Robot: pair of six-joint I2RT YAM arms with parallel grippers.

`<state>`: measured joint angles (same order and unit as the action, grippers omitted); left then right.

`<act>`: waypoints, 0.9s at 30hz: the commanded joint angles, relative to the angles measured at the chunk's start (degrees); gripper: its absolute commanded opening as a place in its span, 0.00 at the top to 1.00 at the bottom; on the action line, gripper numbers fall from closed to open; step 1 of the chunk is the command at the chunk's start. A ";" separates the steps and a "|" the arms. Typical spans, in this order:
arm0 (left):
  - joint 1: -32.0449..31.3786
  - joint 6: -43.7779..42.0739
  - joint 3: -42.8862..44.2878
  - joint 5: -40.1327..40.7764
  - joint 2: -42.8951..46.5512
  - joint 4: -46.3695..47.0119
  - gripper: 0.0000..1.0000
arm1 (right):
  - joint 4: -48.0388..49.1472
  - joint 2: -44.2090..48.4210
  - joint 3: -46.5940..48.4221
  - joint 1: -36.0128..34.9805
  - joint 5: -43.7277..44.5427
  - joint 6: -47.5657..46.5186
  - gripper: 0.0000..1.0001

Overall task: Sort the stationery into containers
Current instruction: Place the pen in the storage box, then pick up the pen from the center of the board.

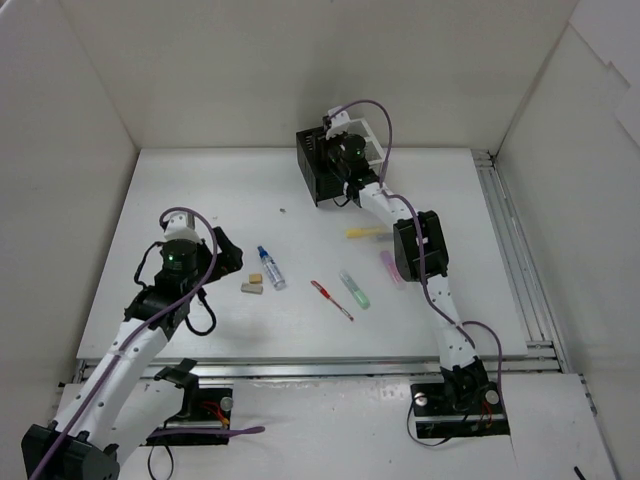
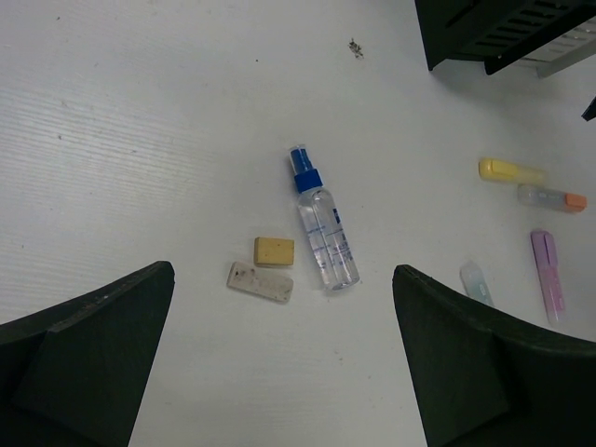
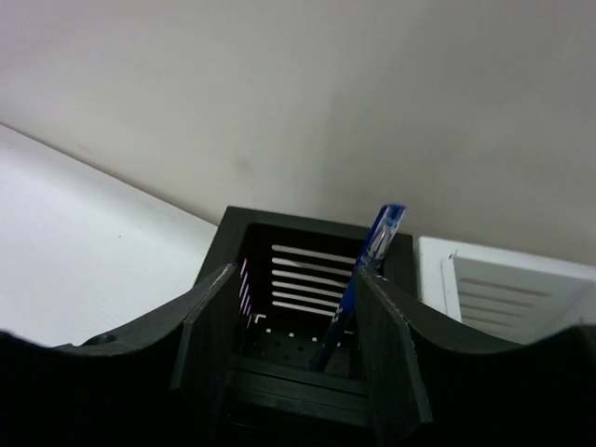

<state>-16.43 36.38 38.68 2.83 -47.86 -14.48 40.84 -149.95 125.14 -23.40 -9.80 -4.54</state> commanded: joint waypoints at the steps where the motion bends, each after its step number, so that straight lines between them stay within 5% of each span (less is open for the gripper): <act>1: 0.17 -0.78 0.87 -0.55 2.50 1.91 0.00 | 5.13 11.34 0.46 -1.04 -0.74 -2.23 0.51; 10: 0.17 -0.96 1.93 -1.25 5.84 -1.42 0.00 | 4.87 34.96 -21.22 -4.55 -1.62 -8.12 0.25; 11: 0.17 -1.05 2.19 -1.34 5.84 -1.78 0.00 | 4.52 38.38 -29.61 -4.73 -1.80 -7.86 0.20; 12: 0.17 -0.96 2.45 -1.42 5.67 -2.82 0.00 | 3.64 45.03 -33.61 -5.25 -1.62 -6.55 0.02; 14: 0.17 -0.96 3.16 -1.51 5.58 -4.41 0.00 | -2.67 51.92 -44.65 -5.43 -1.28 -4.88 0.02; 20: -0.89 -0.44 3.25 -2.13 6.63 -5.65 0.00 | -33.95 71.26 -57.98 -11.74 3.73 -2.14 0.02; 24: -1.42 0.71 2.55 -1.78 6.99 -6.52 0.00 | -50.30 73.05 -60.71 -20.43 7.34 0.40 0.02; 27: -1.42 2.20 1.67 -1.16 6.20 -7.84 0.00 | -51.21 72.00 -64.05 -24.84 7.08 3.30 0.02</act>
<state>-17.65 36.91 38.83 1.30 -41.15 -21.96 -1.80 -77.10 62.96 -45.25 -5.19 -4.80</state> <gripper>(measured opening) 0.996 0.979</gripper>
